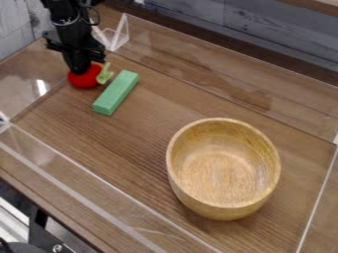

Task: Move the red object to the left side of the table

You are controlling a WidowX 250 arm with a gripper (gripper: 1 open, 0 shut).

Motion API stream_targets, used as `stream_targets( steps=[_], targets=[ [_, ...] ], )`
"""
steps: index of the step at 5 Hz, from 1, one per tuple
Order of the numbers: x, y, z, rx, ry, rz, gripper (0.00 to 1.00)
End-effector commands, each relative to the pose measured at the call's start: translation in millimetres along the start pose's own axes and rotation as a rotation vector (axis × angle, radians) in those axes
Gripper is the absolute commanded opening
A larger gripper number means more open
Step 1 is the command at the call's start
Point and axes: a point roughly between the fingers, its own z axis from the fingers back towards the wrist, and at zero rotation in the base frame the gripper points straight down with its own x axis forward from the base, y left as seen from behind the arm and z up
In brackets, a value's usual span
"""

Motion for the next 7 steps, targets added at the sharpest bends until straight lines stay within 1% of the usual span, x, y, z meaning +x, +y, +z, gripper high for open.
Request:
stream_targets(
  steps=[1,4,7],
  targets=[
    [-5.9,-3.9,-21.5,-0.008,0.044,-0.009,0.0],
    [-3.1,-5.2,-28.9,0.003,0.075,-0.003,0.0],
    [-0.3,-6.0,-29.7,0.014,0.108,0.012,0.0]
  ],
)
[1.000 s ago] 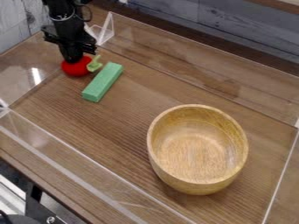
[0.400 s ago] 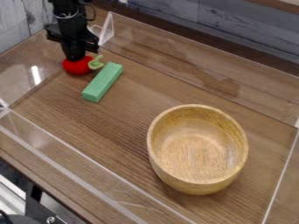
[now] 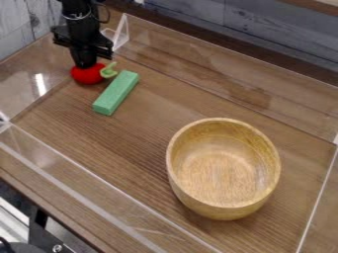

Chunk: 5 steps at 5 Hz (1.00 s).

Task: Move the red object to the left side of the table

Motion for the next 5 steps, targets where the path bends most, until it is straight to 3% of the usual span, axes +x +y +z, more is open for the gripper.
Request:
stream_targets(
  steps=[1,5],
  targets=[
    [-8.9,-4.3,-23.3,-0.011,0.06,0.008,0.0],
    [-8.1,-3.4,-19.4,0.003,0.103,0.034,0.0]
  ],
)
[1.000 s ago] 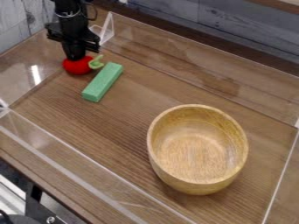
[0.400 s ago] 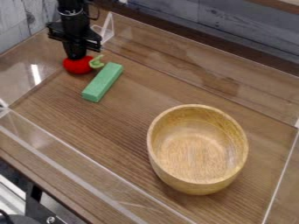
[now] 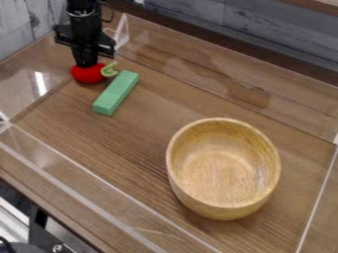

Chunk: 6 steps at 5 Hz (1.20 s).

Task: Move the red object to the left side of the table

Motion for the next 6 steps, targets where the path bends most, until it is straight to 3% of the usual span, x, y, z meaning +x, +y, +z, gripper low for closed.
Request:
stream_targets(
  steps=[1,6],
  targets=[
    [-7.6,-3.0,-16.9,-0.009,0.052,0.014,0.0],
    [-9.0,-3.0,-12.0,-0.006,0.102,0.044,0.0]
  ],
)
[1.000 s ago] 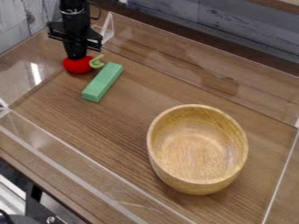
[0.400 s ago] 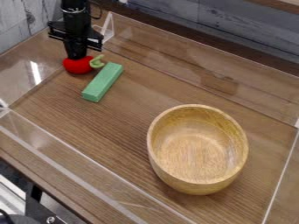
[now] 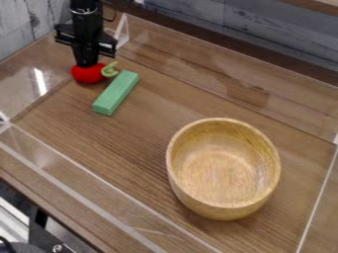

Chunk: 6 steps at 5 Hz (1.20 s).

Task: Move the red object to the left side of the table

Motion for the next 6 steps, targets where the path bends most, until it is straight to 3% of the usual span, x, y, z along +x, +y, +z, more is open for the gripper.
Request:
stream_targets(
  steps=[1,2,6],
  targets=[
    [-6.5,-1,-11.5,-0.007,0.045,0.015,0.0],
    [-7.1,-1,-10.1,-0.009,0.05,0.018,1.0],
    [-8.5,0,11.7,-0.04,0.049,0.038,1.0]
  ],
)
